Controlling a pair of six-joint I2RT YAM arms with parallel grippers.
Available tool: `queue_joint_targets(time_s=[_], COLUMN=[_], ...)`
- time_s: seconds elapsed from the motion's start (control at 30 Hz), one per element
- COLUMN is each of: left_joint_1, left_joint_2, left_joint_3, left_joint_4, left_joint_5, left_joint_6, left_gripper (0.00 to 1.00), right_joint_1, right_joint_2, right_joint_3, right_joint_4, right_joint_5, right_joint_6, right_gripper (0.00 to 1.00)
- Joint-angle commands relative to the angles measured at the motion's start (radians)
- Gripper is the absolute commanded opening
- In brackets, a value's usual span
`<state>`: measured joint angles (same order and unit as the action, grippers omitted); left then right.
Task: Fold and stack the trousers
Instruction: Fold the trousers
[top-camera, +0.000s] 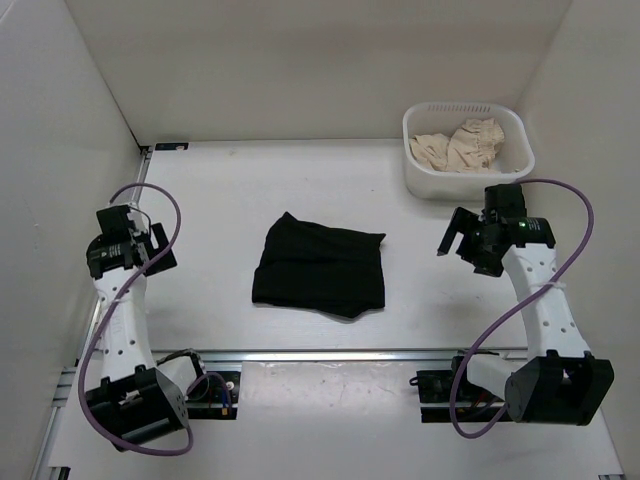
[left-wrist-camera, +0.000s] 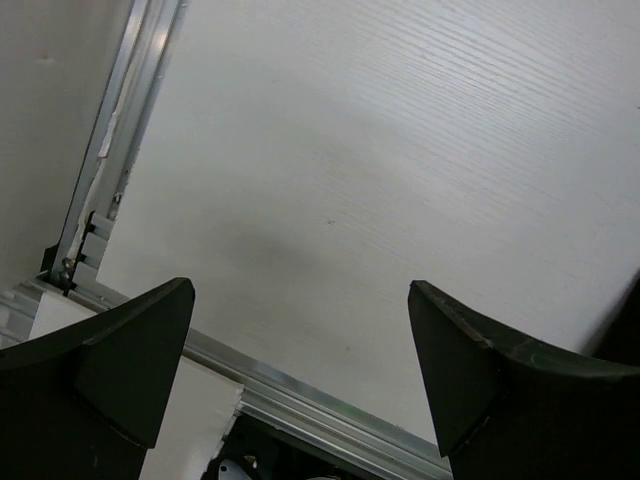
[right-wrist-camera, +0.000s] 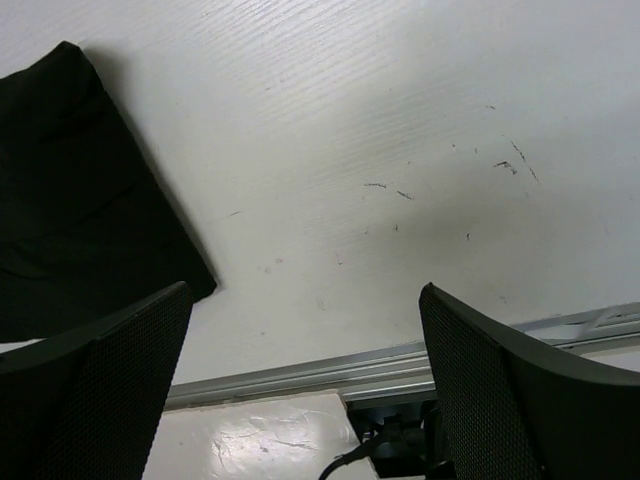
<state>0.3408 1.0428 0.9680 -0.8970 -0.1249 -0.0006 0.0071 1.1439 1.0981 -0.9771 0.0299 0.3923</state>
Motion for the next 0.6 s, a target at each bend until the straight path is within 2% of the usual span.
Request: queue_joint_targets(time_s=[0.0,0.43,0.57], left_joint_1=[0.03,0.058,0.058], left_joint_2=[-0.032,-0.07,-0.07], left_joint_3=[-0.011,-0.011,-0.011], left_joint_4=[0.006,-0.003,-0.003], left_joint_5=[-0.037,-0.038,-0.038], left_joint_6=[0.001,0.001,0.001], left_gripper=[1.0,1.0,1.0], right_joint_1=[0.001,0.001,0.001], right_joint_2=[-0.026,-0.064,-0.122], right_joint_3=[-0.006,-0.007,-0.038], right_joint_4=[0.017,0.017,0.038], right_joint_5=[-0.005,0.004,0.016], right_joint_6=[-0.02,-0.02,-0.029], right_gripper=[0.99,0.99,0.99])
